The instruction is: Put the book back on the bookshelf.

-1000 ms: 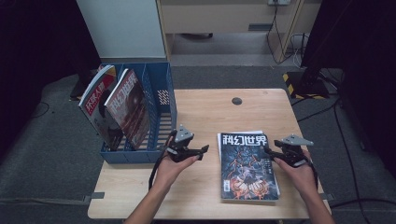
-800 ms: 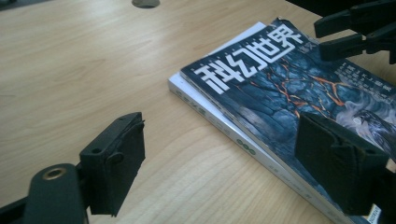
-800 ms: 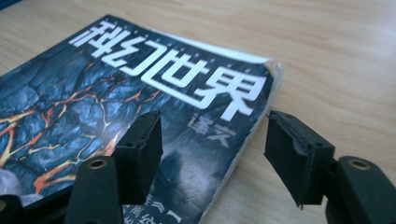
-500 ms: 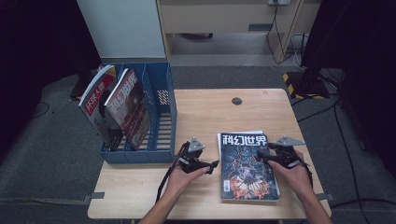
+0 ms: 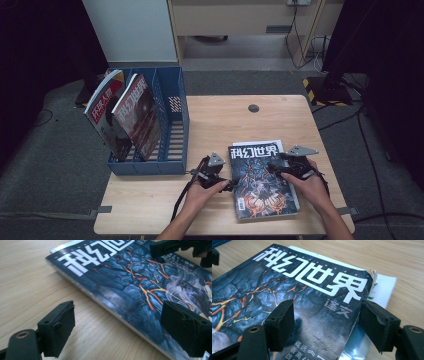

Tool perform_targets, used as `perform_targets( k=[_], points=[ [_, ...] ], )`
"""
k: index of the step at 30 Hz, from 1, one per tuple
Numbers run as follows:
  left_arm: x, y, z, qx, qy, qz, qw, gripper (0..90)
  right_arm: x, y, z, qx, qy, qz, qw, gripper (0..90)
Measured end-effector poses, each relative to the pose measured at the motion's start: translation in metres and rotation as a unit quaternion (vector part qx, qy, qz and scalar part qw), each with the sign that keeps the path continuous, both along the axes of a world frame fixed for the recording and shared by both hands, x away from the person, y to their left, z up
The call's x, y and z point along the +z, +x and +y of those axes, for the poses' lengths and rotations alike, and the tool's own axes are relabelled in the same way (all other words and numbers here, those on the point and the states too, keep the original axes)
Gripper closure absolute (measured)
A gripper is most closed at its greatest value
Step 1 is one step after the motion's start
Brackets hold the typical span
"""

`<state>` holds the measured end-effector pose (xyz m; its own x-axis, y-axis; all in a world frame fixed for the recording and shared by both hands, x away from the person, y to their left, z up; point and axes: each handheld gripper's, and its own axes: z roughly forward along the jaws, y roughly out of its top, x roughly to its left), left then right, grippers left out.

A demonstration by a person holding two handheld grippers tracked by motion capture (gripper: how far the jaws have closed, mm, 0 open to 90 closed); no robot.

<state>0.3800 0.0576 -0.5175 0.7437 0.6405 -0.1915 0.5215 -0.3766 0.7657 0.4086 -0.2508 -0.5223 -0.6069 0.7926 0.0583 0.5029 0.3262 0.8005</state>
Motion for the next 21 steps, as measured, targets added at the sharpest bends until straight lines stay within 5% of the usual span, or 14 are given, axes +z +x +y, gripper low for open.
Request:
perform_targets(
  k=[10, 17, 21],
  points=[
    [-0.008, 0.013, -0.016, -0.014, 0.005, 0.032, 0.9994, 10.8, -0.001, -0.003, -0.001, -0.006, 0.011, 0.016, 0.9998, 28.3],
    [-0.014, 0.032, -0.013, -0.004, -0.027, 0.067, 0.9974, 13.0, -0.002, -0.002, -0.002, -0.008, 0.019, 0.018, 0.9996, 28.3],
    [-0.012, 0.041, -0.016, -0.003, -0.022, 0.079, 0.9966, 13.1, -0.003, -0.002, -0.003, -0.007, 0.023, 0.018, 0.9995, 28.3]
  ],
)
